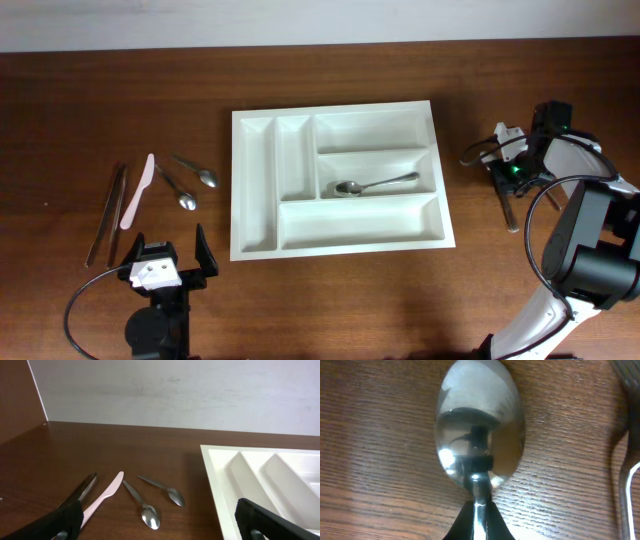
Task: Pack container
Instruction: 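Open the right gripper and return it to the right spoon, then grasp the second spoon and place it in the middle compartment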
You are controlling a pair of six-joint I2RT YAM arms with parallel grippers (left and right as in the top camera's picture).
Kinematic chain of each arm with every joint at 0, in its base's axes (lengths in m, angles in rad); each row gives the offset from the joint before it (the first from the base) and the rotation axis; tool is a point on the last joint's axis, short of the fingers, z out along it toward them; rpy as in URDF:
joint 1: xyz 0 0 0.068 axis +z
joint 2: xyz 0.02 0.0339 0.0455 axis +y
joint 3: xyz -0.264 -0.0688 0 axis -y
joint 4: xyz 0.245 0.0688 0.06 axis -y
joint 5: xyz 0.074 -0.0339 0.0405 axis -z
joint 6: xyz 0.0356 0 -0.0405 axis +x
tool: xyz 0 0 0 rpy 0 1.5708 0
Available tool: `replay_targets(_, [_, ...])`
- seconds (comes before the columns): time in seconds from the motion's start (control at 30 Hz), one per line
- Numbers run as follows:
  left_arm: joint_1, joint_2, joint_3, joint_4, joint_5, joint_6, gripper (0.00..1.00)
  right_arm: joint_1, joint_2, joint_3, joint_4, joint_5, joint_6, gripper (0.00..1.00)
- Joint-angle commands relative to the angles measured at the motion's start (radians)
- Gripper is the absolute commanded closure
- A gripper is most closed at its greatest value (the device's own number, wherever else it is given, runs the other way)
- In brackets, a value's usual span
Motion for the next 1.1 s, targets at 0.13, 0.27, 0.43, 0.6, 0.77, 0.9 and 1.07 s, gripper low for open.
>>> replay_targets(0.13, [0.005, -0.009, -0.006, 0.004, 0.011, 0.012, 0.01, -0.001, -0.010, 0.051, -0.021, 0.000, 0.032, 0.96])
replay_targets(0.27, [0.005, -0.009, -0.006, 0.004, 0.011, 0.012, 0.01, 0.019, -0.037, 0.180, -0.096, -0.006, 0.031, 0.96])
replay_targets(0.43, [0.005, -0.009, -0.006, 0.004, 0.011, 0.012, 0.01, 0.089, -0.044, 0.406, -0.226, -0.072, -0.035, 0.96])
replay_targets(0.6, [0.005, -0.009, -0.006, 0.004, 0.011, 0.012, 0.01, 0.208, -0.044, 0.570, -0.367, -0.181, -0.206, 0.96])
replay_targets(0.77, [0.005, -0.009, -0.006, 0.004, 0.011, 0.012, 0.01, 0.370, -0.043, 0.610, -0.461, -0.187, -0.391, 0.96])
replay_targets(0.9, [0.005, -0.009, -0.006, 0.004, 0.011, 0.012, 0.01, 0.484, -0.033, 0.587, -0.496, -0.186, -0.503, 0.96])
replay_targets(1.07, [0.005, -0.009, -0.006, 0.004, 0.011, 0.012, 0.01, 0.575, -0.021, 0.513, -0.486, -0.183, -0.571, 0.96])
